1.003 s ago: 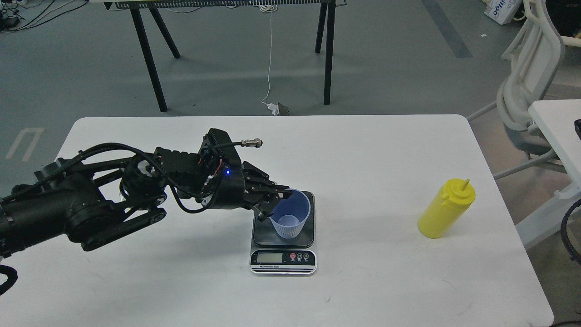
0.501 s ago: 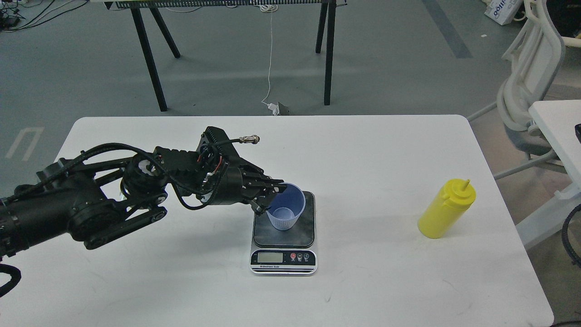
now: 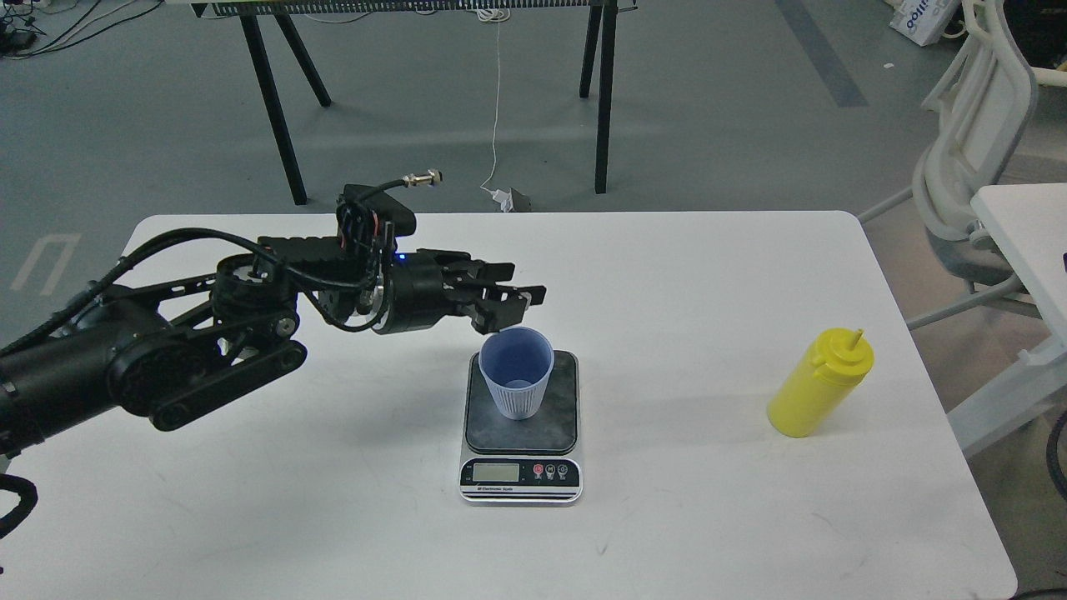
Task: Pour seasoning into cup on scale with both arms
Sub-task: 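Open the left gripper and withdraw the left arm from the cup, then move the right gripper to the yellow bottle and grasp it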
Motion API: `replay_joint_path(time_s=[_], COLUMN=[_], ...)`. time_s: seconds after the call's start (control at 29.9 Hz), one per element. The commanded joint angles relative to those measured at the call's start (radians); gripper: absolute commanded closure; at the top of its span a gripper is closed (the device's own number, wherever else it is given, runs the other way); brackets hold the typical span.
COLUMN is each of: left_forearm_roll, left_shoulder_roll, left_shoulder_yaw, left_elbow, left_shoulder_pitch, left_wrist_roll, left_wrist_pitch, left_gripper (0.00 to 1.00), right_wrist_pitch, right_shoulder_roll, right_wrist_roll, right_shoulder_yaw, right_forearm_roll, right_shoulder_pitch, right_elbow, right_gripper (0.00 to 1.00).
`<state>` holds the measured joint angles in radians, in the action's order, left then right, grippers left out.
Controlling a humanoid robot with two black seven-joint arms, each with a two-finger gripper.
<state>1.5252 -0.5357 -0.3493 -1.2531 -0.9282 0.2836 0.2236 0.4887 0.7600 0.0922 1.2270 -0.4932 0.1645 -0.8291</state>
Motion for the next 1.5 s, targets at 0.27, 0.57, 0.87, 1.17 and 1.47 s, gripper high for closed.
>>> replay_joint_path(time_s=[0.27, 0.57, 0.87, 1.17, 1.47], left_forearm_roll=[-1.224, -1.649, -1.723, -1.722, -1.723], left_shoulder_roll=[-0.007, 0.034, 0.091, 0.097, 0.076], left_shoulder_yaw=[-0.223, -0.361, -0.419, -0.419, -0.421], left_elbow=[0.127, 0.418, 0.649, 0.649, 0.647], left_shoulder_pitch=[0.019, 0.019, 0.020, 0.043, 0.040], left_wrist_roll=[0.005, -0.004, -0.009, -0.008, 0.002], left_wrist_pitch=[0.011, 0.123, 0.238, 0.234, 0.218], left_gripper=[0.01, 0.00, 0.00, 0.00, 0.00], right_wrist_pitch=[0.000, 0.000, 0.000, 0.000, 0.000], right_shoulder_roll=[-0.008, -0.185, -0.352, -0.400, -0.498], right_wrist_roll=[0.063, 0.064, 0.054, 0.054, 0.054], right_shoulder_yaw=[0.097, 0.094, 0.046, 0.005, -0.060], right_forearm_roll=[0.010, 0.142, 0.192, 0.251, 0.252], right_shoulder_pitch=[-0.480, -0.643, -0.636, -0.513, -0.364], right_elbow=[-0.376, -0.507, -0.512, -0.495, -0.326], right_gripper=[0.01, 0.01, 0.01, 0.01, 0.01])
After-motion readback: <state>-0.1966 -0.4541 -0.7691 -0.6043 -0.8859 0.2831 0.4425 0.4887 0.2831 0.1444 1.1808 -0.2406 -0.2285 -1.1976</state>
